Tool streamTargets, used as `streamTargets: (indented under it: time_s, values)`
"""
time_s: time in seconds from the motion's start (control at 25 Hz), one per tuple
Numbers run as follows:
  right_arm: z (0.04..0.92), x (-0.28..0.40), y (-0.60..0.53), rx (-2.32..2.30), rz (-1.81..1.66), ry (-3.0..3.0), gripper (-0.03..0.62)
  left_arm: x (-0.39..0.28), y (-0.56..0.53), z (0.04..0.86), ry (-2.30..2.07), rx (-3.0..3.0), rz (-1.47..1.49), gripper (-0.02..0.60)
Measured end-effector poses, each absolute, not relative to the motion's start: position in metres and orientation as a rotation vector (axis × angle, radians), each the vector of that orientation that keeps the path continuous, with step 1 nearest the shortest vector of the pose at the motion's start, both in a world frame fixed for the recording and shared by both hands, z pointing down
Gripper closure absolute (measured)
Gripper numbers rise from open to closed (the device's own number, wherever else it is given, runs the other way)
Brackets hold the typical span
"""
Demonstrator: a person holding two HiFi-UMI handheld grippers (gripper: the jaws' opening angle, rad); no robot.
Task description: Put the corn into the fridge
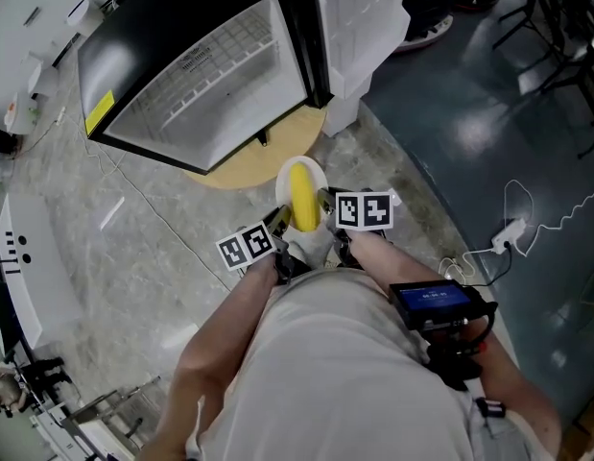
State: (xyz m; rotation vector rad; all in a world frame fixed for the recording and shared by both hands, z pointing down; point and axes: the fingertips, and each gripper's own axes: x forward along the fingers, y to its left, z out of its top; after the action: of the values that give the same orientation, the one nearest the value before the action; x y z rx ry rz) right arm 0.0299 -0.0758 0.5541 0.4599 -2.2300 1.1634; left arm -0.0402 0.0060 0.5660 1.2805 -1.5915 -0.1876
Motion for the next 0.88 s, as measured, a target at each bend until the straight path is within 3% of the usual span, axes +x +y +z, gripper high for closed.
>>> streamTargets:
  time_s: [0.88]
  values:
    - [0.556,-0.017,-0.119,0.461,1.150,-2.225,0.526,-0.088,-0.040,0.569,-1.580,1.290,-0.189,0.534]
